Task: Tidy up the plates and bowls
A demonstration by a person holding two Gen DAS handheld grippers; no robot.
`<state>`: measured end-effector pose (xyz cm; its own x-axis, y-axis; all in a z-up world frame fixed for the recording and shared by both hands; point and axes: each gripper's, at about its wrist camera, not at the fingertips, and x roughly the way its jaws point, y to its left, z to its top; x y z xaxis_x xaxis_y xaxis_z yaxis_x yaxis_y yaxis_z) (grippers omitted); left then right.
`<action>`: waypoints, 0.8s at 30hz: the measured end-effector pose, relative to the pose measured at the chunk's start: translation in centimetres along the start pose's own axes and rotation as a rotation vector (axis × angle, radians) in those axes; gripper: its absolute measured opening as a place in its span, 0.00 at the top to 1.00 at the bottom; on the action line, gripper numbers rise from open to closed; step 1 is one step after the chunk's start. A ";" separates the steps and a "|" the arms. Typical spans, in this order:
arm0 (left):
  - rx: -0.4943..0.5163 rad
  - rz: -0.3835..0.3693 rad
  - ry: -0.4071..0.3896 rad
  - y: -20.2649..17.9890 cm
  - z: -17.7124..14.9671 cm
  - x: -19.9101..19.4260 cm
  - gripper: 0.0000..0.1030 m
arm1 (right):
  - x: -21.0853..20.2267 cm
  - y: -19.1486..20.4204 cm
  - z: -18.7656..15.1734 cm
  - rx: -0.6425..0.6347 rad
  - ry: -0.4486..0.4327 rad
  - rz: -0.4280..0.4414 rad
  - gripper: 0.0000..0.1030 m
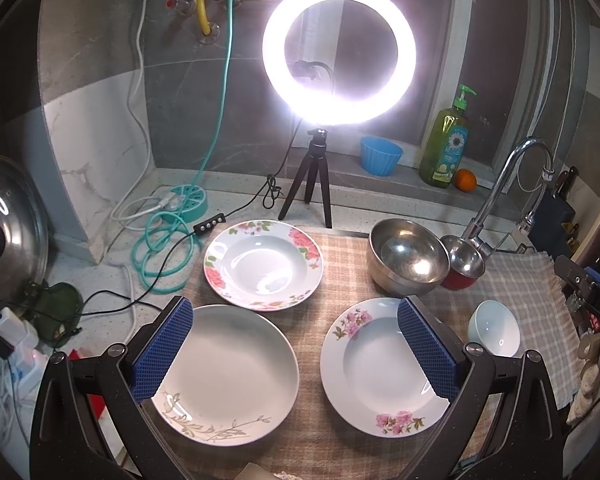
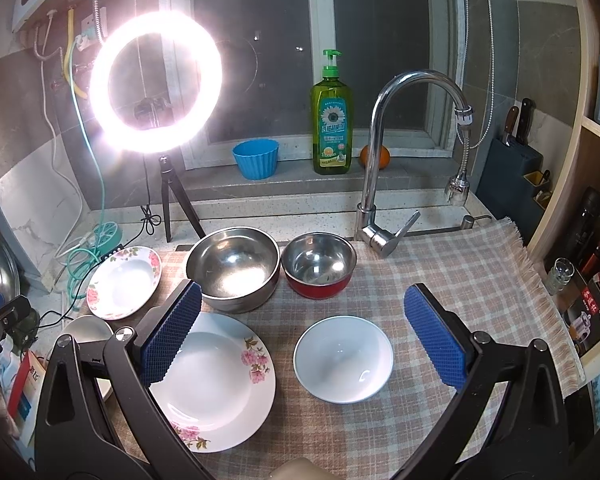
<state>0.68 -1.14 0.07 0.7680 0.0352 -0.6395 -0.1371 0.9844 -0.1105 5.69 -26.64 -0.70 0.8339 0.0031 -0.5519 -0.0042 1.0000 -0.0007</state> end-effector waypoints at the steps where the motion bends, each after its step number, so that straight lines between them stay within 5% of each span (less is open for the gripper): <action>1: 0.001 0.000 0.001 0.0 0.0 0.1 0.01 | 0.0 0.0 0.0 0.001 0.001 0.000 0.00; 24: -0.005 -0.018 0.042 0.4 -0.3 1.3 0.01 | 0.9 -0.5 -1.1 0.003 0.031 -0.003 0.00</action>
<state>1.43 -0.76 -0.98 0.7435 0.0097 -0.6686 -0.1262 0.9840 -0.1261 5.83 -27.17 -2.07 0.8166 -0.0001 -0.5772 0.0004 1.0000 0.0004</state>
